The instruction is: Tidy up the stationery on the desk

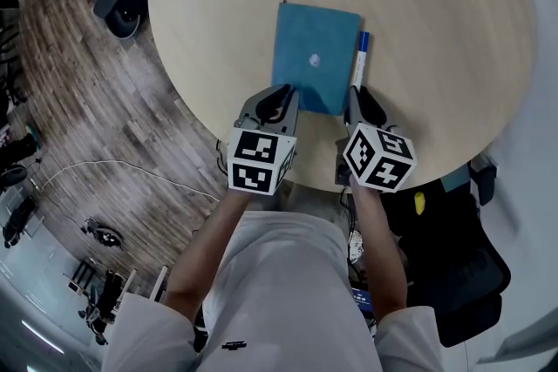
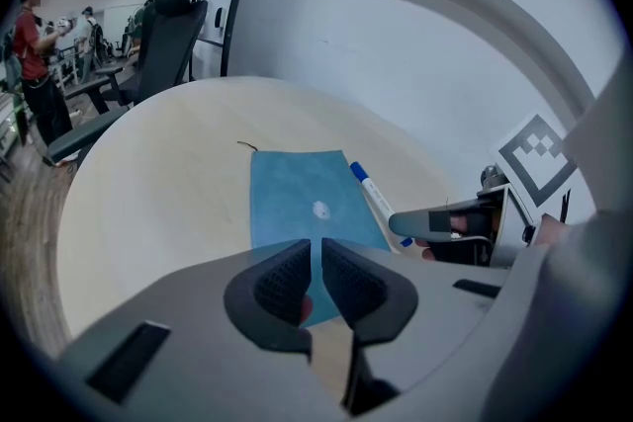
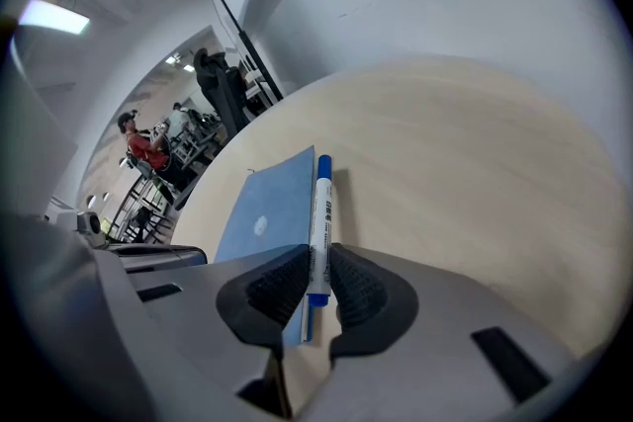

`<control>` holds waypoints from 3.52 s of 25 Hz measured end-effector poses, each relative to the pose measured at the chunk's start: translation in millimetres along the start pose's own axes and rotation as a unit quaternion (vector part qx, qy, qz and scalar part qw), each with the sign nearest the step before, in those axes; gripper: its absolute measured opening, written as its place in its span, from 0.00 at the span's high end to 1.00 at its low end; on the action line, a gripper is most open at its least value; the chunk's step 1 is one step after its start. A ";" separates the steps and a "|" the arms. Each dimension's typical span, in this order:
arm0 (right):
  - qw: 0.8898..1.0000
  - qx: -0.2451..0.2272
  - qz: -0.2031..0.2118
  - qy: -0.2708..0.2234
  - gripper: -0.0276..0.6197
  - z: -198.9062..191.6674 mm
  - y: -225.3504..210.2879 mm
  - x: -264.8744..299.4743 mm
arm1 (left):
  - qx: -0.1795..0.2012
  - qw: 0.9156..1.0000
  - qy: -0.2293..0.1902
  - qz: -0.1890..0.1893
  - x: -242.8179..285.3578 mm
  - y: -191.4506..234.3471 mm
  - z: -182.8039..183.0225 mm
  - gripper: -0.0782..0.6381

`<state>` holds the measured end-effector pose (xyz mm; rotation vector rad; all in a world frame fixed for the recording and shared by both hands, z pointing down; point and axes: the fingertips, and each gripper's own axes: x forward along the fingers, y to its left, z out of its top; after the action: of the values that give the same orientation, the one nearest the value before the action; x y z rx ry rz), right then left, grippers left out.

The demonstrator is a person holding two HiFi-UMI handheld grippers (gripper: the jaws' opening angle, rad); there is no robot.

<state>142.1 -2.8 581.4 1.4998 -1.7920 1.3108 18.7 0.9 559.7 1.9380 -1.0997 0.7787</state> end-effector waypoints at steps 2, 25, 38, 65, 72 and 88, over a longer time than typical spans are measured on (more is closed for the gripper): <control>1.000 0.016 0.009 0.008 0.82 -5.0 -0.6 3.8 | 0.000 1.000 0.002 -0.001 1.4 -0.3 -1.9 0.82; 0.999 -0.043 0.010 -0.015 0.76 3.0 12.6 -14.0 | 0.012 1.000 -0.010 -0.009 -15.9 -6.8 7.4 0.83; 0.996 -0.055 0.022 -0.065 0.85 26.5 32.0 -84.6 | 0.032 0.998 -0.045 -0.035 -76.7 -36.6 45.5 0.84; 0.978 -0.066 0.128 -0.151 0.88 56.9 117.5 -272.0 | 0.119 0.979 -0.096 -0.137 -222.8 -131.9 88.7 0.84; 0.968 -0.119 0.156 -0.155 0.88 41.0 129.6 -302.4 | 0.113 0.978 -0.099 -0.144 -241.5 -146.6 73.5 0.84; 0.962 -0.137 0.116 -0.207 0.89 8.3 150.8 -334.4 | 0.110 0.977 -0.117 -0.141 -277.6 -160.2 46.9 0.84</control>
<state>104.8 147.2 248.6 1.5192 -2.3640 0.8325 44.2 132.9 265.0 2.3578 -0.8714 0.5438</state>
